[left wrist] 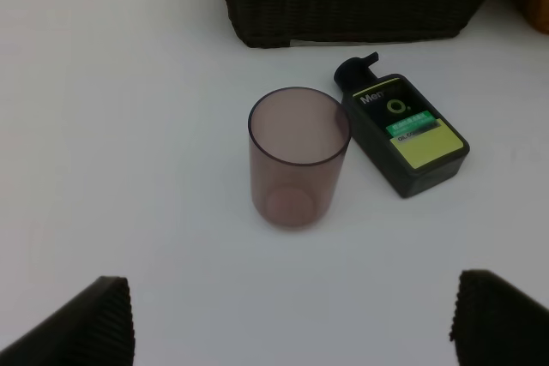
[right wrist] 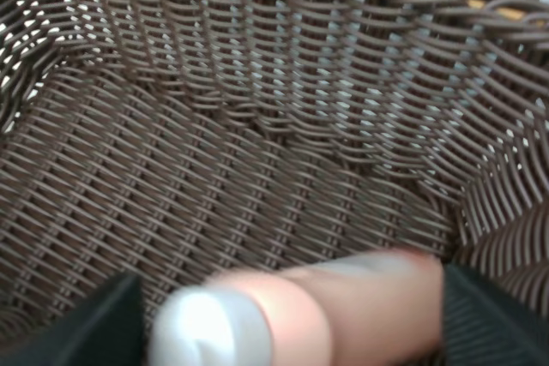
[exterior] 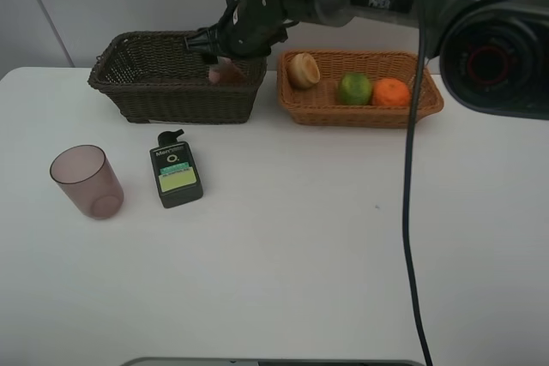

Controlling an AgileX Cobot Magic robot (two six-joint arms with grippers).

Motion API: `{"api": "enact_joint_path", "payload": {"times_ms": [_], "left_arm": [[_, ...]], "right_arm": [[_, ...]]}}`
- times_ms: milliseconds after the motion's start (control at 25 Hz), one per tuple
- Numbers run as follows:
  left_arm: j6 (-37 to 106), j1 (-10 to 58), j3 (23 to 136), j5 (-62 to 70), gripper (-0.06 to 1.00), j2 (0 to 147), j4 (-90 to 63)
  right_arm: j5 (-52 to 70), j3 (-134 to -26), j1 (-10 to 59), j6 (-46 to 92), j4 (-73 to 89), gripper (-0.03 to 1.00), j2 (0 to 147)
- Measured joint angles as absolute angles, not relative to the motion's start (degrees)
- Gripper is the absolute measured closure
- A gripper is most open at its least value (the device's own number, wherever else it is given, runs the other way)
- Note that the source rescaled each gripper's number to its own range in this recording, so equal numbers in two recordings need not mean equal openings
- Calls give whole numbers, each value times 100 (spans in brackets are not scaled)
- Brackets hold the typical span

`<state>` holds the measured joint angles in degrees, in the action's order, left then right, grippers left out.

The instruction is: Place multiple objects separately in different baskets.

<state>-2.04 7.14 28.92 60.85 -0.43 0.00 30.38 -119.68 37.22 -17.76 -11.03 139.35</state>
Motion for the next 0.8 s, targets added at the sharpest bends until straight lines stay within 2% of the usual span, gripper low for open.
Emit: {"api": "enact_joint_path", "payload": {"times_ms": [80, 200, 520, 800], "left_arm": [[-204, 714, 2892, 6085, -1, -43, 0], [-204, 714, 2892, 6085, -1, -43, 0], [-204, 714, 2892, 6085, -1, -43, 0], [-204, 714, 2892, 6085, -1, -43, 0]], "right_arm": [[3070, -11968, 3722, -1776, -1015, 19, 13915], [3280, -11968, 3722, -1776, -906, 14, 13775], [5087, -11970, 3692, -1776, -826, 12, 13131], [6418, -11747, 3322, -1770, -820, 13, 12784]]}}
